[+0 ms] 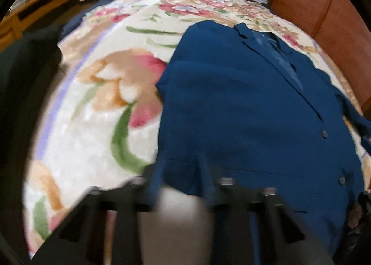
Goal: Fold large clothes
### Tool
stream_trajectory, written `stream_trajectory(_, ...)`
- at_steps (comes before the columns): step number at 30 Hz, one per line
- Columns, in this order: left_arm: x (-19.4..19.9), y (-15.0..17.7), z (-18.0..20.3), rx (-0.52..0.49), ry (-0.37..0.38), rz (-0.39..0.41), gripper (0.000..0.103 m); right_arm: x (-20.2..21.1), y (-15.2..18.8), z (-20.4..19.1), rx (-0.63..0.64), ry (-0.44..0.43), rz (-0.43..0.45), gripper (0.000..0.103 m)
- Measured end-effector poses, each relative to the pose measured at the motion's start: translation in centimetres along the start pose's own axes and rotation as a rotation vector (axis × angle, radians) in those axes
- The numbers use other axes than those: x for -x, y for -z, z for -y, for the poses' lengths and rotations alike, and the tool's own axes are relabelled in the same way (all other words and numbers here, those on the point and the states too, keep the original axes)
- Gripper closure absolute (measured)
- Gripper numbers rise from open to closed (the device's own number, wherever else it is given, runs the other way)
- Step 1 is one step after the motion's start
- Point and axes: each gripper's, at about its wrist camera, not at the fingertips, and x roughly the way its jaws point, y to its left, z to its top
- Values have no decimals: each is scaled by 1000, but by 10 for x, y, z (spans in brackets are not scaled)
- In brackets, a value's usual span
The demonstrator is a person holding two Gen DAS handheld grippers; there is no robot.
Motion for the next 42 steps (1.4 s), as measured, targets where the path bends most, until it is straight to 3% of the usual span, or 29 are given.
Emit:
stream_trajectory(1, 6, -1, 4, -6, 15, 12, 98, 0, 0, 1, -1, 1, 1, 0)
stream_trajectory(9, 83, -22, 69, -121, 42, 222, 99, 16, 1, 20, -40, 35, 27, 0)
stream_trajectory(21, 110, -35, 181, -297, 186, 313, 99, 53, 22, 65, -146, 146, 36, 0)
stream_trajectory(25, 109, -23, 204, -336, 164, 322, 99, 62, 29, 73, -180, 177, 30, 0)
stream_trajectory(27, 111, -16, 209, -356, 140, 340, 91, 66, 30, 73, -189, 186, 29, 0)
stream_trajectory(29, 116, -9, 206, -344, 139, 355, 61, 68, 30, 69, -196, 189, 30, 0)
stream_trajectory(32, 126, 1, 195, -311, 138, 402, 33, 69, 26, 59, -201, 186, 32, 0)
stream_trajectory(34, 131, 10, 185, -294, 126, 432, 21, 65, 23, 57, -199, 177, 33, 0)
stream_trajectory(42, 119, 41, 145, -221, 66, 436, 21, 39, 15, 59, -158, 134, 10, 0)
